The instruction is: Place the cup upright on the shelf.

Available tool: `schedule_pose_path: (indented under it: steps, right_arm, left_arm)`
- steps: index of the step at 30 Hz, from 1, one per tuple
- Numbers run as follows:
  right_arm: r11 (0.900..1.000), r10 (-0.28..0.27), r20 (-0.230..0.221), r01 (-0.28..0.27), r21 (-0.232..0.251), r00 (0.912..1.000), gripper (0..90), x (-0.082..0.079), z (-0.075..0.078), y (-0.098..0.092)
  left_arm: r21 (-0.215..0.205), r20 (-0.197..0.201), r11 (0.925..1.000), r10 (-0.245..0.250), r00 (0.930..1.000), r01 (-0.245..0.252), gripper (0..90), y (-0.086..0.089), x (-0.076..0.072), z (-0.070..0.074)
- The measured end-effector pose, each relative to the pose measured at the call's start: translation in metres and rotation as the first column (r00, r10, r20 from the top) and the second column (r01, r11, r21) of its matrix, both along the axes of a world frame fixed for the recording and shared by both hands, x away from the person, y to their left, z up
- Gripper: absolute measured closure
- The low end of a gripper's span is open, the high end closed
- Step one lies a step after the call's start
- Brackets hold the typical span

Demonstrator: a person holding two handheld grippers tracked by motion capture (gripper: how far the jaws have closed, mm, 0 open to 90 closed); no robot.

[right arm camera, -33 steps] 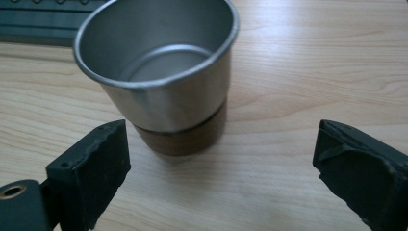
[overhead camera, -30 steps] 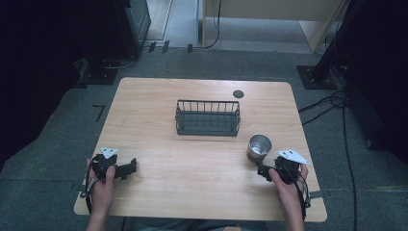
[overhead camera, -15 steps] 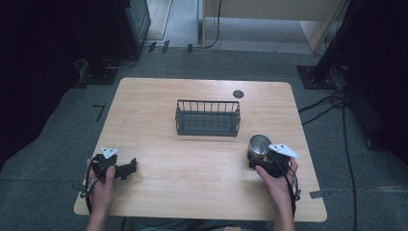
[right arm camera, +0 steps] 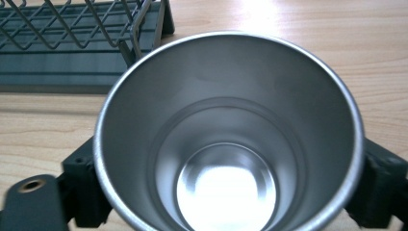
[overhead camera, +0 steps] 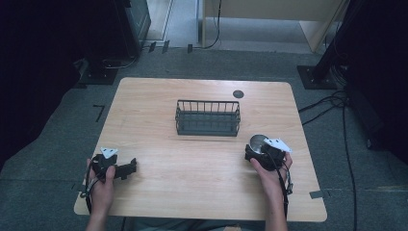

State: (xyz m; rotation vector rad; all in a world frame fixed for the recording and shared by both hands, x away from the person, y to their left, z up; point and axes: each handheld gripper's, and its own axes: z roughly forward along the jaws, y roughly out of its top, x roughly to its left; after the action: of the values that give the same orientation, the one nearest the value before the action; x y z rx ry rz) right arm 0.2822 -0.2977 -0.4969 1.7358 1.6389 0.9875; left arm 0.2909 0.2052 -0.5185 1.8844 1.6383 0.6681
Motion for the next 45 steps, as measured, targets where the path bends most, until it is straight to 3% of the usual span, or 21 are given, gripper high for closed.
schedule_pose_path:
  steps: [4, 12, 24, 45]
  right_arm:
    - [1.0, 0.001, 0.012, -0.001, -0.028, 0.9999, 16.9, 0.0, 0.0, 0.003]
    - [1.0, -0.005, 0.024, 0.005, -0.005, 0.9997, 17.5, -0.003, 0.005, 0.001]
    - [0.998, 0.051, 0.081, -0.054, 0.026, 0.9954, 17.6, -0.006, 0.027, 0.015]
    - [0.995, 0.097, 0.143, -0.097, -0.005, 0.985, 17.7, 0.001, 0.059, 0.031]
  left_arm:
    - [0.0, 0.0, 1.0, 0.0, 1.0, 0.0, 0.0, 0.0, 0.0, 0.0]
    - [-0.001, 0.0, 1.0, 0.0, 1.0, 0.0, 0.0, 0.0, 0.0, 0.0]
    - [0.0, 0.0, 1.0, 0.0, 1.0, 0.0, 0.0, 0.0, 0.0, 0.0]
    - [0.0, 0.0, 1.0, 0.0, 1.0, 0.0, 0.0, 0.0, 0.0, 0.0]
